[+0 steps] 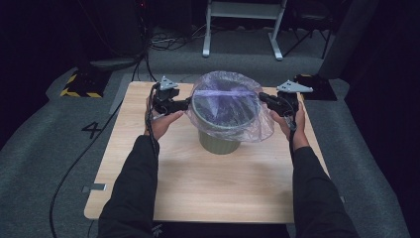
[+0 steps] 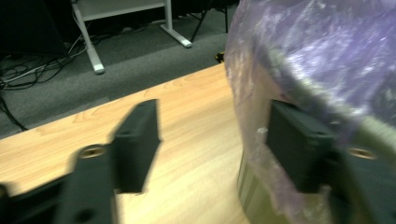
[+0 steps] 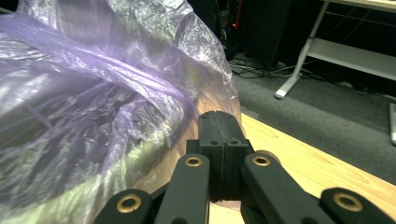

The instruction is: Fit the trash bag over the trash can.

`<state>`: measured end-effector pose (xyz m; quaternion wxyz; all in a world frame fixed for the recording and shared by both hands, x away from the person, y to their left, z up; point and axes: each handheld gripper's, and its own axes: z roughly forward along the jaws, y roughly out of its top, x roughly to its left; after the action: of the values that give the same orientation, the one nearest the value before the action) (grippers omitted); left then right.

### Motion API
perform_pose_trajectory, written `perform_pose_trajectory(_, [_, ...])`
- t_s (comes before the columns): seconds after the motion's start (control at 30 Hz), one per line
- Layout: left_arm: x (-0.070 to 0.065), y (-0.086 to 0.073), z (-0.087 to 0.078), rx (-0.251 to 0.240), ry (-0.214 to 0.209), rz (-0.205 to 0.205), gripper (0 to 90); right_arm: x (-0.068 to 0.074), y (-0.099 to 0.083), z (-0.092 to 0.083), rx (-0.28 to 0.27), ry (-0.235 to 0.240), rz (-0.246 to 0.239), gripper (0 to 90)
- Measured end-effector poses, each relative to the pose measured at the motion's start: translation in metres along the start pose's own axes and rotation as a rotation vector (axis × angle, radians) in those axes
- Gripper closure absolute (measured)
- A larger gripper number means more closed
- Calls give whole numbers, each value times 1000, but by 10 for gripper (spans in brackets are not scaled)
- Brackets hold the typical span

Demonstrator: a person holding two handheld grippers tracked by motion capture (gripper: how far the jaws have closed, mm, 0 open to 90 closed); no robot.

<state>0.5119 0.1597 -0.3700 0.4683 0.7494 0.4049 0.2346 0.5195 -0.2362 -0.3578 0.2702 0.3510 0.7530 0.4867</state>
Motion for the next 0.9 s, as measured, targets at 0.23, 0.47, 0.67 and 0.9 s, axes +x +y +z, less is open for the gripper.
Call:
perform_pose_trajectory(0.23, [2,-16,-35,-60,-55,-3,202,2,-2,-13,-23,23,-15,900])
perform_pose_trajectory(0.47, [-26,-31,-62,-115,-182,70,154,8,-5,-19,-24,62,-40,900])
perform_pose_trajectory(0.67, [-57,-42,-64,-117,-242,122,152,10,-11,-24,-27,73,-44,900])
perform_pose_trajectory(0.9, [-67,-42,-55,-108,-198,177,427,14,-16,-29,-24,82,-63,900])
